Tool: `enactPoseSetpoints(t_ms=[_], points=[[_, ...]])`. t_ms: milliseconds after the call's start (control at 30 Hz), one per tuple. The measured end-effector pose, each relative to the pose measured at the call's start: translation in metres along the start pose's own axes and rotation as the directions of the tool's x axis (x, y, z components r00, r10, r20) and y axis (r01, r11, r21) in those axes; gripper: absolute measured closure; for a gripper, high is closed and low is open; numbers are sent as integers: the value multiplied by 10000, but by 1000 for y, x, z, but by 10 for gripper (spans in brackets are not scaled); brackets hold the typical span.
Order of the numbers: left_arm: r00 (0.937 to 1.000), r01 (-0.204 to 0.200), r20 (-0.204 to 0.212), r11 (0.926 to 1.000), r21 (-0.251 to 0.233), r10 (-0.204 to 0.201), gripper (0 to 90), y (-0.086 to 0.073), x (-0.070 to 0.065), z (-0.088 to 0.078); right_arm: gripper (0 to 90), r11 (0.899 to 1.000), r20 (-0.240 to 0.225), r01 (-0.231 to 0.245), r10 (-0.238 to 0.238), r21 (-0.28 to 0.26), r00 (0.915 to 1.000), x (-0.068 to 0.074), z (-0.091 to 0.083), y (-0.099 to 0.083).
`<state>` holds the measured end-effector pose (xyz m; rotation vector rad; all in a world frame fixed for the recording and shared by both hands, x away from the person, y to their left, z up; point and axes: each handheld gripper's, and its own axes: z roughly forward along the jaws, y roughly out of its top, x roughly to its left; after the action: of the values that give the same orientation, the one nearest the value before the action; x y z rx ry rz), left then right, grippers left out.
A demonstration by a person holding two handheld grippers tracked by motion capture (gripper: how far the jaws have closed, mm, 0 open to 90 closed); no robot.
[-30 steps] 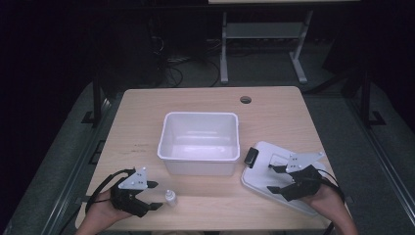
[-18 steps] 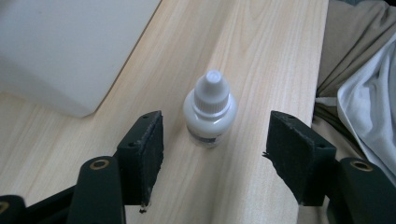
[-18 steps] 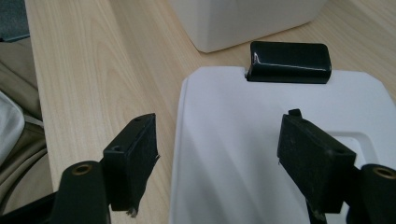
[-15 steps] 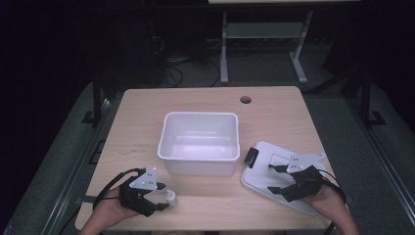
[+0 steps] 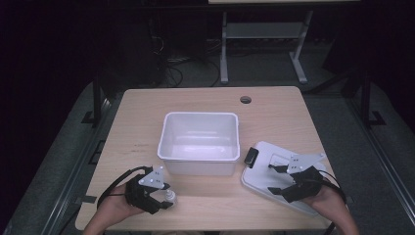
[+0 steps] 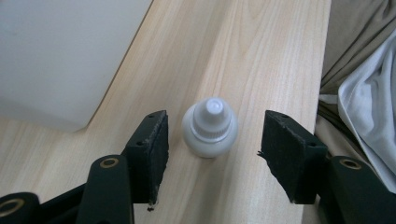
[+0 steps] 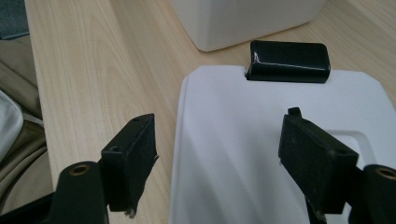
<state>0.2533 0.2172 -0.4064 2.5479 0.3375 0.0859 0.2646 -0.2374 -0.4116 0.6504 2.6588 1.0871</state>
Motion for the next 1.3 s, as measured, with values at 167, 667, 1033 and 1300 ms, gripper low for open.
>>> enactPoseSetpoints(t_ms=[167, 667, 1033, 1300], points=[[9998, -154, -89, 9991, 402, 158, 442, 4, 1, 4, 268, 10000, -19, 1, -1, -23, 10000, 1, 0, 1], [9998, -28, 200, 9977, 684, 14, 507, 10, 4, 12, 264, 9999, -30, 35, -35, -144, 10000, 1, -2, 1], [9994, -133, 319, 9946, 1031, 100, 550, 12, 6, 15, 265, 9999, -97, 122, -122, -26, 9999, 1, 0, 1], [9991, -265, 360, 9918, 1252, 221, 582, 15, 7, 18, 265, 9999, -149, 155, -155, 12, 9998, 2, 2, 2]])
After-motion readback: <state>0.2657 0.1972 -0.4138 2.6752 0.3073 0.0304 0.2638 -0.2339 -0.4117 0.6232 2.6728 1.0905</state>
